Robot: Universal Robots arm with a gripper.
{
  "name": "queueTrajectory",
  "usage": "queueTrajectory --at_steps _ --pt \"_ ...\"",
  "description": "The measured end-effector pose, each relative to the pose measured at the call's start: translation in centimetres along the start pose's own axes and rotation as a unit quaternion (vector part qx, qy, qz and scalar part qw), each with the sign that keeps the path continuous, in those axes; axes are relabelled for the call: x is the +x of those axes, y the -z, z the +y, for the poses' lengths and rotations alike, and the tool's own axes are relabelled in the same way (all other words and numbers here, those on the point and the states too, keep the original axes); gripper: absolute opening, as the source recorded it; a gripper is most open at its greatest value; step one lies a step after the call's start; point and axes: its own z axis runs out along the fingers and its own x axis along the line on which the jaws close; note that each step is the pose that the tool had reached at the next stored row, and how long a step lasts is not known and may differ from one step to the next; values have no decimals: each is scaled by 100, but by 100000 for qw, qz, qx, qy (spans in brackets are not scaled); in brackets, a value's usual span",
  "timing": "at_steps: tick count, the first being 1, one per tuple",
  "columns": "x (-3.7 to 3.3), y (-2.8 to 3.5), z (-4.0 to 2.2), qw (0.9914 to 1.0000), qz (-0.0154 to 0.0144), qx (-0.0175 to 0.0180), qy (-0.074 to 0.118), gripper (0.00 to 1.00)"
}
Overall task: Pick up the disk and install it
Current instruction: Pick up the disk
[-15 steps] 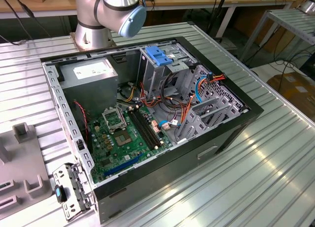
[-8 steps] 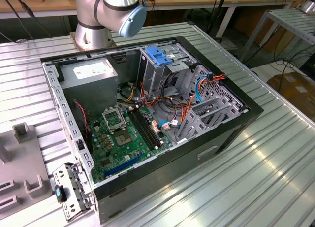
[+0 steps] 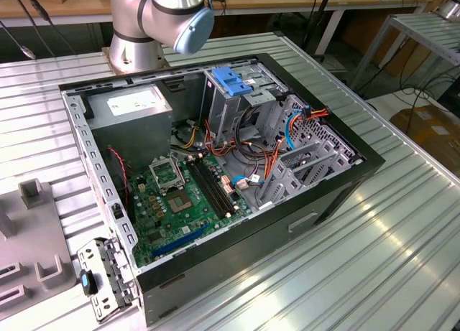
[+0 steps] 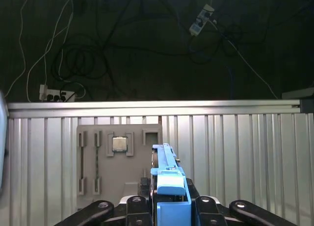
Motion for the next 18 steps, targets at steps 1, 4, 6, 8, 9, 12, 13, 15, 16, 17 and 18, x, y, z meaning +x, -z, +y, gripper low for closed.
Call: queueTrajectory --at_steps 1,4,6,8,9,12,13,15,16,17,18 --pt "0 0 -8 100000 -1 0 -2 37" --pt "-1 2 -31 100000 1 1 1 37" --pt "-1 3 -50 100000 1 -2 -2 37" --pt "-1 3 -62 100000 0 1 1 37" --pt "-2 3 -69 100000 -1 2 1 37" --pt "-2 5 -91 100000 0 0 -1 37" --pt "-2 5 -97 100000 0 0 1 37" --pt "-3 6 -111 100000 0 -2 -3 37" --pt "-3 7 -119 100000 1 -2 1 37" --pt "-3 6 -125 100000 -2 3 0 37" --pt "-3 7 -135 100000 1 -3 0 37"
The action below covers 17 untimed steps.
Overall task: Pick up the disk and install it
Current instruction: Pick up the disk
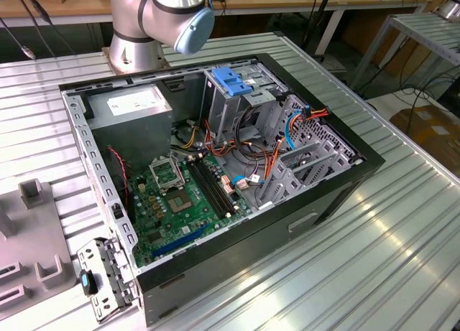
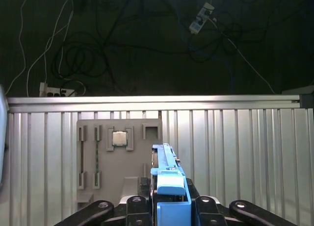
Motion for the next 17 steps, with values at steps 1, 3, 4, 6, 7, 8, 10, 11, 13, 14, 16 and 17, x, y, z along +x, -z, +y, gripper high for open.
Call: queueTrajectory --at_steps 1,3,4,6,7,8,10,11,13,14,16,17 --pt "0 1 -8 100000 2 -2 -1 37" --pt "-1 2 -28 100000 -1 2 -3 37" --pt "-1 2 -35 100000 1 1 0 37" --pt "-1 3 -61 100000 -1 1 -1 37" --pt "-1 4 -67 100000 0 3 0 37" --pt "-1 4 -74 100000 -1 3 -2 37" --pt "-1 5 -96 100000 -1 3 1 37" --pt "-2 6 -107 100000 -1 1 0 37" --pt "-2 7 -131 100000 -2 5 0 37" --pt "-2 7 -139 100000 0 1 -4 37" --pt "-2 9 -163 100000 0 1 -1 37" --pt "-2 9 -174 100000 0 2 -3 37"
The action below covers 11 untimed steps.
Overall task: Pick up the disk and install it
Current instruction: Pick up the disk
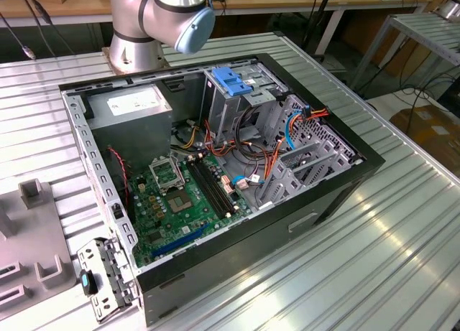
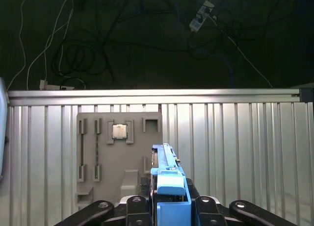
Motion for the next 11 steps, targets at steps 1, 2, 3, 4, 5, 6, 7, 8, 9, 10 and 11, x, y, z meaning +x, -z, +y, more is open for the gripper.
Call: queueTrajectory --at_steps 1,2,3,4,5,6,7,8,9,10,11 --pt "0 1 -13 100000 1 -4 0 37" --pt "0 1 -26 100000 0 -1 1 37" --pt "-1 3 -59 100000 -1 -3 1 37" --pt "-2 5 -89 100000 -1 -5 2 37" --pt "-2 5 -105 100000 -1 -7 1 37" --pt "-2 6 -122 100000 0 -9 1 37" --pt "-3 8 -143 100000 1 -11 3 37" --pt "-3 9 -160 100000 1 -14 1 37" --pt "-4 9 -181 100000 0 -12 1 37" --pt "-4 11 -196 100000 3 -14 -1 37" --pt "-4 11 -212 100000 -1 -10 0 37"
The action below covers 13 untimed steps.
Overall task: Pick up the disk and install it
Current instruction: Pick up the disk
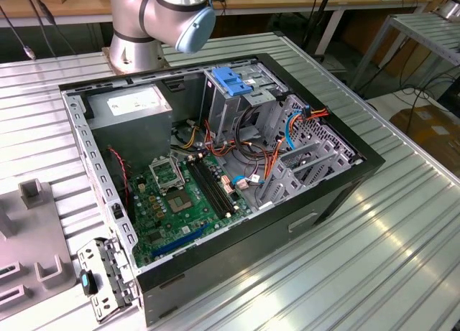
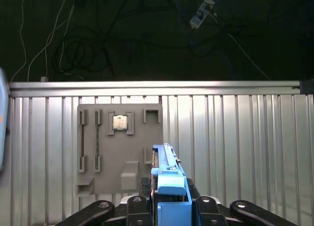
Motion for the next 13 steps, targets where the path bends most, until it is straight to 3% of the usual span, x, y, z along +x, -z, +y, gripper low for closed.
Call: queueTrajectory --at_steps 6,9,11,13 --pt "-2 2 -62 100000 14 -2 -3 37" --pt "-1 -2 -75 99999 287 138 -5 37" --pt "-1 -3 -79 99998 362 530 5 37" --pt "-1 -2 -80 99989 418 1413 39 37"
